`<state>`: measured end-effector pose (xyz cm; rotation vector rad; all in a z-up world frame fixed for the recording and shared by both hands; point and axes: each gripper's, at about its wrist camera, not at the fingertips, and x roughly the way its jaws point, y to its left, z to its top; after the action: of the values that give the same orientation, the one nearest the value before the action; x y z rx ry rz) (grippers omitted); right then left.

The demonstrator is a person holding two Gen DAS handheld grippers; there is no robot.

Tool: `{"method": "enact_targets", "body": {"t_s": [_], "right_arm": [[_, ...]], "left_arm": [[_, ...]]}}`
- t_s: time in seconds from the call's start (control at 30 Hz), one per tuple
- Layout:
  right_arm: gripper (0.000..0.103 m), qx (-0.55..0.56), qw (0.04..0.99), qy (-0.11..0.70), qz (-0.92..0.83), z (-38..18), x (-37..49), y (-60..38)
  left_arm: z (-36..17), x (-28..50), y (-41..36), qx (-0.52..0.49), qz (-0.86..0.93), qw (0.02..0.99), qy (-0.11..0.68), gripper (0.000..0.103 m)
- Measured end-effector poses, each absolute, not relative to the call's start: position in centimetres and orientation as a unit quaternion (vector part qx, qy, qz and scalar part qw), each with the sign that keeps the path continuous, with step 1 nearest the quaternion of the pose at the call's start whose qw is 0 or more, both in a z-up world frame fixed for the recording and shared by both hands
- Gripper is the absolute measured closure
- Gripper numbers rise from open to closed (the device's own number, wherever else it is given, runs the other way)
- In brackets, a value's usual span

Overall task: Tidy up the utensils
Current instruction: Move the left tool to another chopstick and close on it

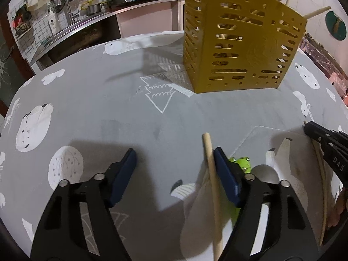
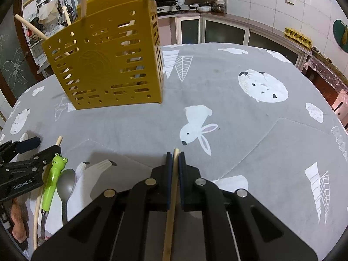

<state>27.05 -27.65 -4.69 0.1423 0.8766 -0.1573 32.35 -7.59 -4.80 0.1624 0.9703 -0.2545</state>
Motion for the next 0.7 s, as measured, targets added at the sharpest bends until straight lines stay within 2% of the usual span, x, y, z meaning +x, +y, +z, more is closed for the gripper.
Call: {"method": "enact_targets", "body": {"t_s": [0.1, 0.17, 0.27, 0.4, 0.7], "right_arm": [[0.097, 0.070, 0.900, 0.423, -0.077, -4.7, 27.0, -27.7], [0.097, 0.069, 0.900, 0.423, -0.077, -4.7, 27.0, -27.6], [0.097, 0.073, 0.900, 0.423, -0.075, -4.6, 26.9, -27.8], [0.097, 0.071, 0.901, 0.422, -0.074, -4.6, 27.0, -27.9], [0.097, 0.075, 0.906, 0.411, -0.068, -4.1, 26.6, -27.8]], "left_arm": [[-4.5, 31.9, -8.5, 0.086, -0.128, 0.873, 0.463, 0.056], [-4.4, 31.7, -9.2, 0.089, -0.135, 0.871, 0.464, 0.076], [-4.3, 31.8, -9.6, 0.081, -0.139, 0.869, 0.468, 0.089], [-4.4, 32.2, -9.5, 0.072, -0.140, 0.868, 0.471, 0.097], [-4.0, 32.2, -8.9, 0.056, -0.143, 0.869, 0.470, 0.098]]}}
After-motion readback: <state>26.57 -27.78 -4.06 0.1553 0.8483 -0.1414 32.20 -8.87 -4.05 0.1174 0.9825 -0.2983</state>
